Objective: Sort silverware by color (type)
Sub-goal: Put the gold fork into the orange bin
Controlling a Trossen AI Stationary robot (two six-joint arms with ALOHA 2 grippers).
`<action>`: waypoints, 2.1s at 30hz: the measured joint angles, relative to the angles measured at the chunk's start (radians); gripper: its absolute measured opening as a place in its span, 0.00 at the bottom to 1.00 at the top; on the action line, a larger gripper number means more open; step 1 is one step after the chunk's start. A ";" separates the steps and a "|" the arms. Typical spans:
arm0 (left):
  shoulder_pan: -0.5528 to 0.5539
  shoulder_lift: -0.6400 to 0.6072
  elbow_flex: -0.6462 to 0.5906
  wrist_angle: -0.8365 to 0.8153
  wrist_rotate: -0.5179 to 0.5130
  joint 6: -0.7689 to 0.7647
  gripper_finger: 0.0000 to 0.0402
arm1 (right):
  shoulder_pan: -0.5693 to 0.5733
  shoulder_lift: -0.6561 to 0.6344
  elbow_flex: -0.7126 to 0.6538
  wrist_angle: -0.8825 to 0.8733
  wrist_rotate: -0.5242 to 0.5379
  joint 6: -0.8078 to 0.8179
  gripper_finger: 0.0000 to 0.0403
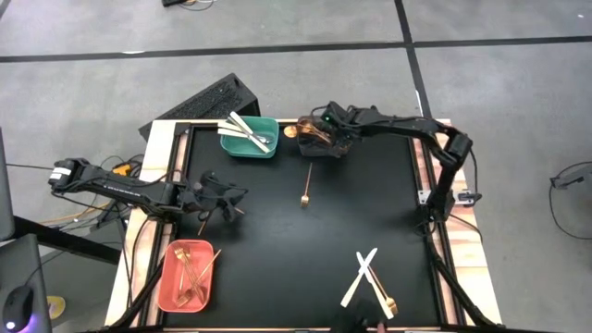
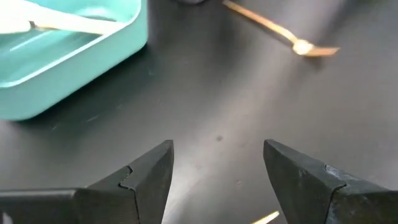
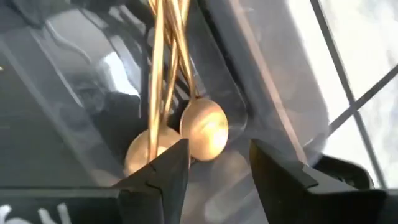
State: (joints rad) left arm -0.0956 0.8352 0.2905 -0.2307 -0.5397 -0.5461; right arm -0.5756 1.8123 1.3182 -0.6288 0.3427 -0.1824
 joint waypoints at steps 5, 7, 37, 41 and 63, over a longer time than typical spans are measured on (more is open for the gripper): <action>0.038 0.000 0.020 -0.136 0.001 -0.119 0.59 | 0.055 -0.073 0.000 0.012 -0.003 0.081 0.46; 0.053 0.000 0.044 -0.232 0.001 -0.190 0.59 | 0.080 -0.106 0.000 0.014 -0.003 0.092 0.45; 0.049 0.155 0.081 -0.579 0.213 -0.437 0.03 | 0.263 -0.219 -0.108 0.131 -0.001 0.243 0.43; 0.028 0.147 0.130 -0.595 0.264 -0.465 0.02 | 0.304 -0.219 -0.108 0.230 -0.002 0.244 0.43; -0.967 0.336 0.493 -0.638 -0.138 -1.281 0.01 | 0.458 -0.219 -0.108 0.220 0.072 0.270 0.43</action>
State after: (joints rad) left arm -1.0630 1.1717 0.7837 -0.8689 -0.6778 -1.8275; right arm -0.1177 1.5936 1.2098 -0.4091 0.4149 0.0875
